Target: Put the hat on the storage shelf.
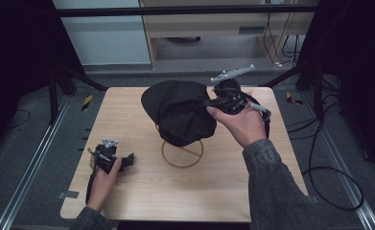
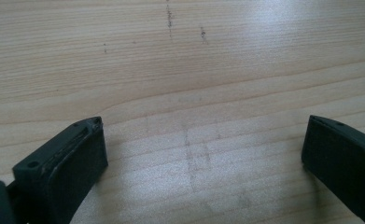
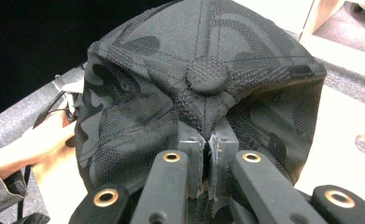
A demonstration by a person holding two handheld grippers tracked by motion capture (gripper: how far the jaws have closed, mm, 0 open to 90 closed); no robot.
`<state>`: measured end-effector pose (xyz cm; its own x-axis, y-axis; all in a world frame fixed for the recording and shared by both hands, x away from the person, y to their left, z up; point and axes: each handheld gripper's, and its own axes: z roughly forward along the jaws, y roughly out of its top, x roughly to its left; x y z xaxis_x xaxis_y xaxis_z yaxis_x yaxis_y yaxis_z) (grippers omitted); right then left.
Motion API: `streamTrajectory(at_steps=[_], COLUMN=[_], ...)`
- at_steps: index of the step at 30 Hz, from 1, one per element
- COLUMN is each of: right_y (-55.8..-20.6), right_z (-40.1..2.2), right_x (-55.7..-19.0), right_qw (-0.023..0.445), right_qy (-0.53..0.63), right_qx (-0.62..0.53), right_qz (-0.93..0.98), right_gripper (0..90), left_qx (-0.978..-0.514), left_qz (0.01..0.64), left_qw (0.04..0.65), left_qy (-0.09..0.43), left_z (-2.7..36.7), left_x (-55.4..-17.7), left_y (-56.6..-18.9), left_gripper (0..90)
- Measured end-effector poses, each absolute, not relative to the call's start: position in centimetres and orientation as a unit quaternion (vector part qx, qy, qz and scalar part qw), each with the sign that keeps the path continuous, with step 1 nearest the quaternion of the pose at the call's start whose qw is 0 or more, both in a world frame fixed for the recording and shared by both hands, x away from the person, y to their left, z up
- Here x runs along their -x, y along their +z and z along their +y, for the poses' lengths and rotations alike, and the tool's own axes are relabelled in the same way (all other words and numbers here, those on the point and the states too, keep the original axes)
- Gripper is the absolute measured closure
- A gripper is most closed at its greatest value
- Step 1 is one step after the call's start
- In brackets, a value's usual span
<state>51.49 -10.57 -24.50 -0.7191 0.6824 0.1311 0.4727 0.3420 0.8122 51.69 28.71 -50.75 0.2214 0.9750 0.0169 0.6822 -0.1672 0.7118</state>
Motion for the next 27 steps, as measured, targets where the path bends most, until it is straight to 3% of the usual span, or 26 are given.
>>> streamTrajectory(at_steps=[27], right_y=[-26.3], right_z=[-9.6], right_x=[-51.9], right_qw=[0.107], right_qy=[0.433], right_qx=[-0.356], right_qz=[0.821], right_gripper=[85.3], left_qx=[-0.723], left_qz=[0.573], left_qw=[0.297], left_qy=[0.247], left_z=[28.7], left_x=[-51.7], left_y=[-50.7], left_gripper=[0.0])
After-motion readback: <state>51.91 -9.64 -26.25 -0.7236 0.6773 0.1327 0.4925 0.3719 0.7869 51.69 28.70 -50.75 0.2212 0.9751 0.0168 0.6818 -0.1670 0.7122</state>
